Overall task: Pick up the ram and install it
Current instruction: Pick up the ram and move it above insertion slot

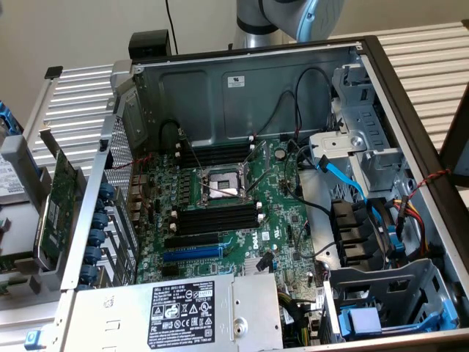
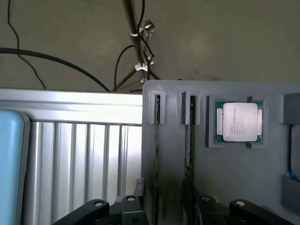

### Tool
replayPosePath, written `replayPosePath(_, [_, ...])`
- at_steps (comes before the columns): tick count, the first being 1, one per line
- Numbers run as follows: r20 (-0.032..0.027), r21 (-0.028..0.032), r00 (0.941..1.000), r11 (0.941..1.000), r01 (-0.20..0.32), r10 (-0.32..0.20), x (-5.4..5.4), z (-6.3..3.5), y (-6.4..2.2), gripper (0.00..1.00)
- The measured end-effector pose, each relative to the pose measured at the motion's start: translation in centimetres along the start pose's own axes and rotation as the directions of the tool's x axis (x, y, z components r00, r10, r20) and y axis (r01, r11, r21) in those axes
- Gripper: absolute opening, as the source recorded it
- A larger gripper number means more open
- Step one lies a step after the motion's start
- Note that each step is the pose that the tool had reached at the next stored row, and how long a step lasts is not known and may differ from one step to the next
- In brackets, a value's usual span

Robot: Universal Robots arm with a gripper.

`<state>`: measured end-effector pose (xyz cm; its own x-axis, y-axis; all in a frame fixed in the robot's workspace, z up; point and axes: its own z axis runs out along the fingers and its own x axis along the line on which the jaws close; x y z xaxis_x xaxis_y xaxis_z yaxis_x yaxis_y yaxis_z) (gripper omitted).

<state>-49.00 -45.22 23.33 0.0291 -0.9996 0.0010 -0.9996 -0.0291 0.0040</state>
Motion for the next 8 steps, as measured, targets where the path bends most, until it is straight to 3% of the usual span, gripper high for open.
replayPosePath(4, [0.0001, 0.0037, 1.0000, 1.0000, -0.001, 0.001, 0.4, 0.74, 0.01, 0.45])
replayPosePath(8, [0.0010, 0.0037, 1.0000, 1.0000, -0.002, 0.002, 0.5, 1.40, 0.01, 0.45])
